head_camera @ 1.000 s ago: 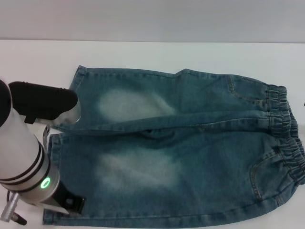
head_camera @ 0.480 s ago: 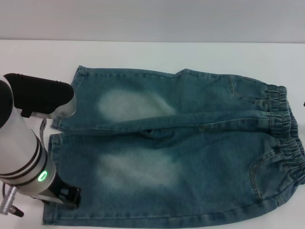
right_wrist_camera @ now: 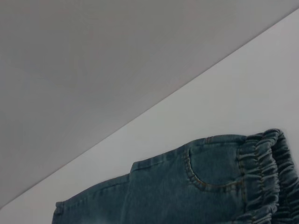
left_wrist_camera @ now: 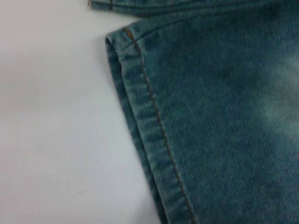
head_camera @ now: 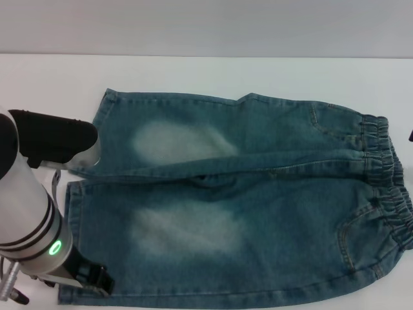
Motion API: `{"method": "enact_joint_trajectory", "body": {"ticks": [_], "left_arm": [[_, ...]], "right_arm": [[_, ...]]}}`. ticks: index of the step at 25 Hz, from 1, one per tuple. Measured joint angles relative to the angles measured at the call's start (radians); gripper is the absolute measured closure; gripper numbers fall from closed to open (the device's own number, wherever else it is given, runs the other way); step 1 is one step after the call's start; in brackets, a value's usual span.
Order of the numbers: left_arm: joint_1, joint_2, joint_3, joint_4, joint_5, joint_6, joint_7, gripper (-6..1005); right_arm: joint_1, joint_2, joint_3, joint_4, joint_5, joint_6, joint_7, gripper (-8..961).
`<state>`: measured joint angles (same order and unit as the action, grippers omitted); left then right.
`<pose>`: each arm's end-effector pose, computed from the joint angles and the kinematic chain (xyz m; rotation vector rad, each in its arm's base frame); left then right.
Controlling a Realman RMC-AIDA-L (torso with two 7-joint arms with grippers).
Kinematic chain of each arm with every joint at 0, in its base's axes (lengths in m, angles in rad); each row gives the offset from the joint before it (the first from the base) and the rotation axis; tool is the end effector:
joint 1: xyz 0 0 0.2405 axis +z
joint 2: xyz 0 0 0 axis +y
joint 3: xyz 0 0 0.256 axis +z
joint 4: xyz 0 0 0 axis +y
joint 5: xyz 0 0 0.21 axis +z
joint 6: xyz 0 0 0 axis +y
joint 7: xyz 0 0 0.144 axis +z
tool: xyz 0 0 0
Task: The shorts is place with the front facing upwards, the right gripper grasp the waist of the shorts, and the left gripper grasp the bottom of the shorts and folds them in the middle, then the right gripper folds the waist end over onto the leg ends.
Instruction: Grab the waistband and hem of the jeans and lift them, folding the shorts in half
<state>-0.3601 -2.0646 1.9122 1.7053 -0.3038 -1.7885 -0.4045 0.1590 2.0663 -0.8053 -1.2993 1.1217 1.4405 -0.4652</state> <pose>-0.1943 0.2547 -0.0250 -1.9262 -1.5003 0.7788 0.3129 0.2892 0.1038 -1.8369 1.8165 0.6558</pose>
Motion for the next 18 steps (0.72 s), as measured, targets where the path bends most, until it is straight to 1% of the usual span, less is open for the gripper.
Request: {"method": "enact_joint_trajectory", "body": {"ticks": [2, 9, 18], "left_arm": [[0.002, 0.0, -0.001, -0.002, -0.002, -0.002, -0.001, 188], [-0.005, 0.0, -0.005, -0.005, -0.027, -0.005, -0.001, 189], [-0.006, 0.0, -0.004, -0.018, -0.021, -0.002, -0.002, 192]], "right_arm": [[0.002, 0.0, 0.0, 0.0, 0.0, 0.0, 0.0, 233], [0.01, -0.001, 0.0, 0.0, -0.002, 0.008, 0.0, 234], [0.008, -0.002, 0.0, 0.0, -0.002, 0.009, 0.0, 237]]}}
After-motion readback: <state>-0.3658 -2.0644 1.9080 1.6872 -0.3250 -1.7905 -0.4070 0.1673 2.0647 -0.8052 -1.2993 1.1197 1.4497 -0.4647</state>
